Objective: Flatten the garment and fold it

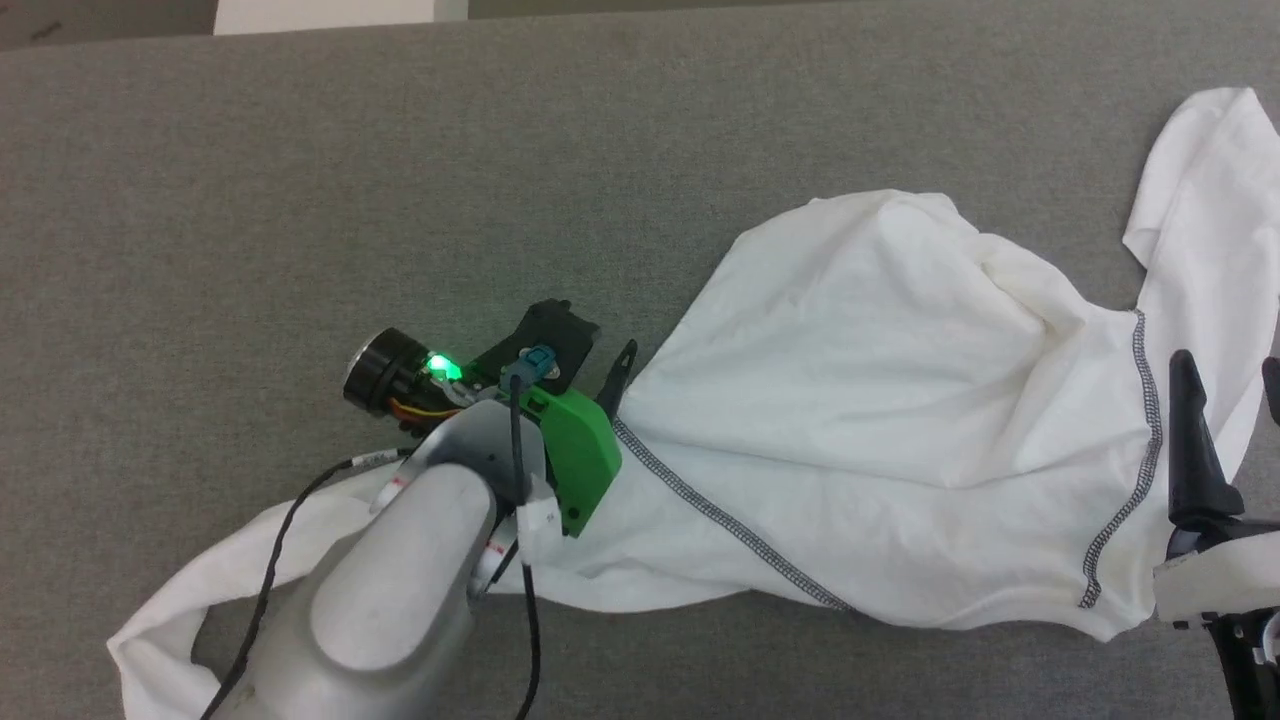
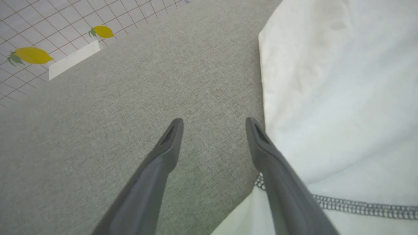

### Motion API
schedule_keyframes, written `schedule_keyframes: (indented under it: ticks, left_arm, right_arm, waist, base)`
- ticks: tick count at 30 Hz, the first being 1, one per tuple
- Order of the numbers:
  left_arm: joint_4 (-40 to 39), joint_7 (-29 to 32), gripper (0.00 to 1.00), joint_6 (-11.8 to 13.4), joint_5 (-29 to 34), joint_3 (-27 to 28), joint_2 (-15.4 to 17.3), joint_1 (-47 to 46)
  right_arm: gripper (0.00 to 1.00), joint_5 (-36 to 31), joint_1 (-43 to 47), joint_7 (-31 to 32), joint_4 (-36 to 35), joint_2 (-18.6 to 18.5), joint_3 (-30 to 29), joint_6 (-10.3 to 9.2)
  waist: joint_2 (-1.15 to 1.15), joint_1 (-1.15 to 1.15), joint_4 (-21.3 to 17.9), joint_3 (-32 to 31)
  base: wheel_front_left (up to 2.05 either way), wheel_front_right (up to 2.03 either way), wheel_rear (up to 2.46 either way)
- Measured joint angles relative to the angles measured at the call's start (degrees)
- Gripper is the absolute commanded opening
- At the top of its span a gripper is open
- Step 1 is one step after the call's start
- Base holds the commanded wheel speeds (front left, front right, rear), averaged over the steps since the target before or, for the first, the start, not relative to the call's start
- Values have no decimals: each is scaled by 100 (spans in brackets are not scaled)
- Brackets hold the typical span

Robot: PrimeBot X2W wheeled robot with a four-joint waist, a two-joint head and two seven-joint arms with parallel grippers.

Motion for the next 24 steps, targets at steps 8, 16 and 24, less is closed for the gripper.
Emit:
schedule_keyframes:
  ticks: [8, 16, 24]
  left_arm:
    - [700, -337, 100, -219, -250, -41, -647, -681]
    - [1225, 92, 100, -282, -303, -219, -784, -1008]
    - [1530, 430, 0, -494, -456, -311, -881, -1342]
  right_arm:
    - [100, -2, -94, 0, -15, 0, 14, 0]
    - [100, -2, -131, 0, -10, 0, 78, 0]
    - [100, -2, -195, -1, 41, 0, 156, 0]
  waist:
    - [0, 0, -187, 339]
    - [0, 0, -268, 523]
    - [0, 0, -316, 520]
  base:
    - [0, 0, 0]
    - [0, 0, 0]
    - [0, 0, 0]
